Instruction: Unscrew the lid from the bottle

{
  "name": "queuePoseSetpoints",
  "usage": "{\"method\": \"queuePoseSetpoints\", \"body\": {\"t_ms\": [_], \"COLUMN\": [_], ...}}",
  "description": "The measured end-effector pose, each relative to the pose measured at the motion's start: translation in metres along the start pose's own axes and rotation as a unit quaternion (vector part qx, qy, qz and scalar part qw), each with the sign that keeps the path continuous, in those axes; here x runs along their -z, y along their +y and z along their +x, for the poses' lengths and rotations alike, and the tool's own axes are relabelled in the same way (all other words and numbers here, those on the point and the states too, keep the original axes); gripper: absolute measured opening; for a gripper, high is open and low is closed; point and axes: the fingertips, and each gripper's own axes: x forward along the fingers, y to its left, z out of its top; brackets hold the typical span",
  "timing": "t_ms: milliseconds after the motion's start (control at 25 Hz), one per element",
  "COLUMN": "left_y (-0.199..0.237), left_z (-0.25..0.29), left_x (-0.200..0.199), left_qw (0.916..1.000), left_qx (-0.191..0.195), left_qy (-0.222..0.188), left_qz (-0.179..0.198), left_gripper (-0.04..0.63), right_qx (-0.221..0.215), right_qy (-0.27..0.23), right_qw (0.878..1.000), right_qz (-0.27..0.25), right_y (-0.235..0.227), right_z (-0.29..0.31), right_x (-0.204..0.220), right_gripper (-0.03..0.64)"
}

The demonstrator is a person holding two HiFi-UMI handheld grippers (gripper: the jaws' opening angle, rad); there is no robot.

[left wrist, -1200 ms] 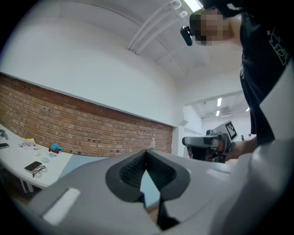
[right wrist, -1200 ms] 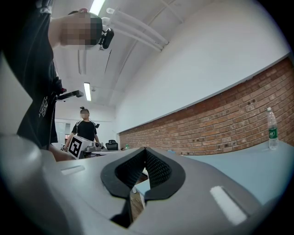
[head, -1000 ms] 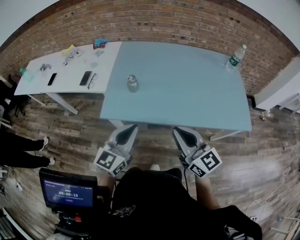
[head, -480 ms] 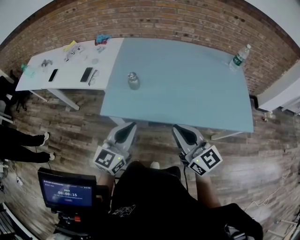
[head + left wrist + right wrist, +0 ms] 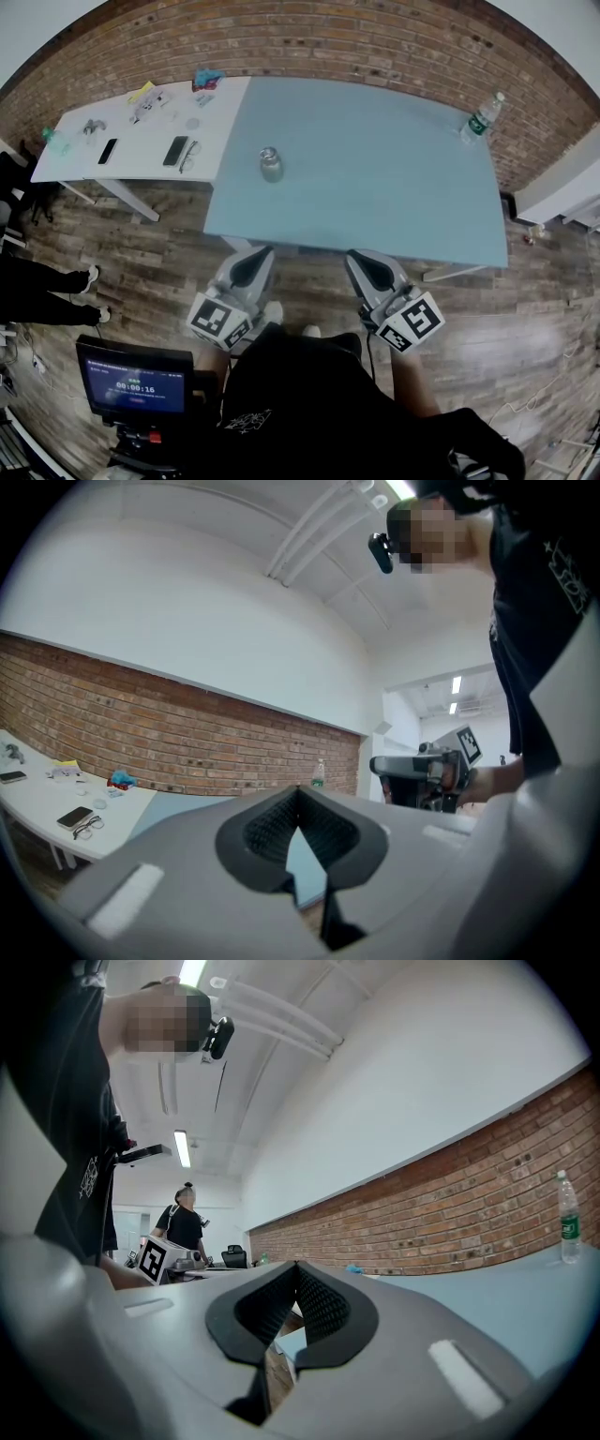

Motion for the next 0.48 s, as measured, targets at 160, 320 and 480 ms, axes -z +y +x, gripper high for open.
{"method": "queuePoseSetpoints", "body": {"t_ms": [160, 320, 480], "left_y": [0.0008, -0.0011, -0.0029], "left_z": [0.0006, -0.0007, -0.0010], "left_x": [-0.0003, 0.0016, 0.0016], "left_qw": [1.0000, 0.9999, 0.9998], "left_qx": [0.005, 0.010, 0.016], "left_qy": [-0.002, 0.000, -0.002], "left_qz": [0.000, -0.004, -0.008], "left_gripper": [-0.002, -0.002, -0.002], "right_qx": [0.001, 0.004, 0.009], "right_qy": [-0.001, -0.001, -0.003], "right_qw": [1.000, 1.000, 1.000], "right_qz": [0.000, -0.001, -0.001], "right_y": [0.0010, 0.0026, 0.0033], "right_z": [-0.0001, -0.0015, -0.0038], "right_x": [-0.0004, 0.0018, 0.0026], "right_gripper": [0.002, 0.002, 0.002]}}
